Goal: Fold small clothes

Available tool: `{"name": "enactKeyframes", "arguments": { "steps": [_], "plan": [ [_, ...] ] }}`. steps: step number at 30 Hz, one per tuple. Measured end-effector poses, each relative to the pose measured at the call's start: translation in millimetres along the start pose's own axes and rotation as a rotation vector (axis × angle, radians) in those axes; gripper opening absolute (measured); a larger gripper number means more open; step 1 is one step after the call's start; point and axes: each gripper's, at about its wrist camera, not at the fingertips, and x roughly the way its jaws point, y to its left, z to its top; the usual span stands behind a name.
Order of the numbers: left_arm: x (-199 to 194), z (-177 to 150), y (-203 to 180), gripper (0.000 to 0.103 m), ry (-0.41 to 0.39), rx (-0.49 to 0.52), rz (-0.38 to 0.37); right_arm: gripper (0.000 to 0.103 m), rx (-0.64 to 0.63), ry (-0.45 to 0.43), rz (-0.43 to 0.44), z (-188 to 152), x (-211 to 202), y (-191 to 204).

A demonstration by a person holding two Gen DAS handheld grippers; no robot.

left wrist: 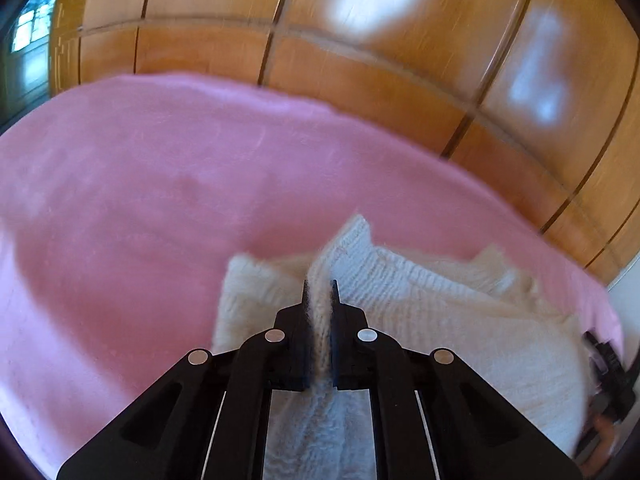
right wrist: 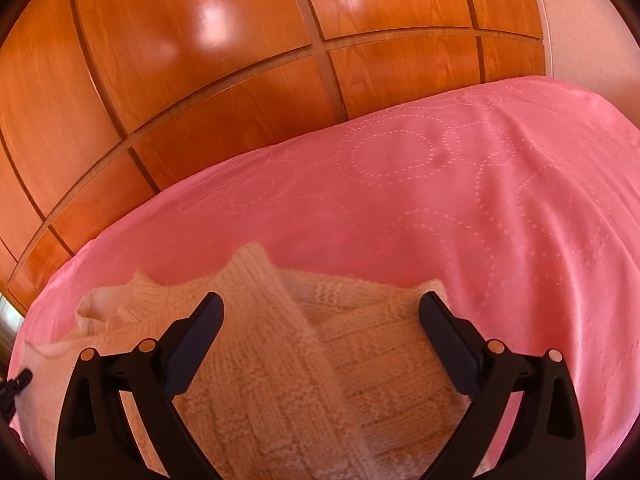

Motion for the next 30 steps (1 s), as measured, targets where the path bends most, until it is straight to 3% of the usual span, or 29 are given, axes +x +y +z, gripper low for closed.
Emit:
{"name": "enactKeyframes", "arguments": {
  "steps": [1,3,7,10,12,14,16,19,20,21,22,23,25,27,30],
  "plan": [
    [10.4,-4.3,1.7,0.005,0.025,0.015,0.001,0.098,0.001,0.005,0.001,0.3,1.0,0.3],
    [10.6,-7.1,1.8,0.006,-0.006,0.028,-0.019,0.098,-0.001,0.007,0.0,0.5,0.9,1.5],
    [-4.2,-0.3,-6.3,0.049,-0.025,0.037,-0.001,0.098,0.003,-0.041,0.041,0.1,-12.4,2.5],
    [-35.4,1.7,-15.0,0.049,-0.118,0.048,-0.07,0.094,-0.035,-0.06,0.064,1.5,-33.5,12.8],
    [-43.7,1.2,-34.9,0.049,-0.097,0.12,-0.123,0.087,-0.077,-0.061,0.092,-0.7,-45.2,25.5],
    [-40.2,-2.1,-55.1,0.048,-0.044,0.172,-0.179,0.083,-0.147,-0.022,0.13,-5.9,-52.1,46.1],
    [-27.9,-8.3,-75.4,0.048,0.027,0.23,-0.197,0.082,-0.236,0.072,0.17,-13.0,-47.0,70.3],
    [0.3,-22.5,-99.6,0.047,0.113,0.304,-0.156,0.077,-0.335,0.182,0.156,-26.0,-31.1,94.8],
    [7.3,-27.0,-103.3,0.039,0.118,0.324,-0.148,0.067,-0.364,0.191,0.13,-30.6,-26.6,98.8],
    [12.7,-31.7,-106.1,0.02,0.105,0.346,-0.145,0.061,-0.383,0.186,0.113,-33.6,-23.9,101.1],
    [12.9,-34.5,-110.2,0.011,0.081,0.38,-0.13,0.047,-0.396,0.178,0.113,-36.0,-21.2,101.9],
    [10.6,-35.0,-111.7,0.007,0.067,0.4,-0.12,0.025,-0.393,0.17,0.112,-35.1,-20.1,100.7],
    [2.9,-27.7,-115.3,0.004,0.047,0.382,-0.138,0.009,-0.358,0.163,0.094,-26.9,-18.6,96.3],
    [0.2,-17.3,-115.7,0.004,0.031,0.346,-0.145,0.005,-0.292,0.165,0.125,-16.8,-14.5,89.7],
    [21.0,-11.8,-119.2,0.004,0.047,0.358,-0.11,0.005,-0.311,0.172,0.113,-16.1,1.1,88.7]
  ]
}}
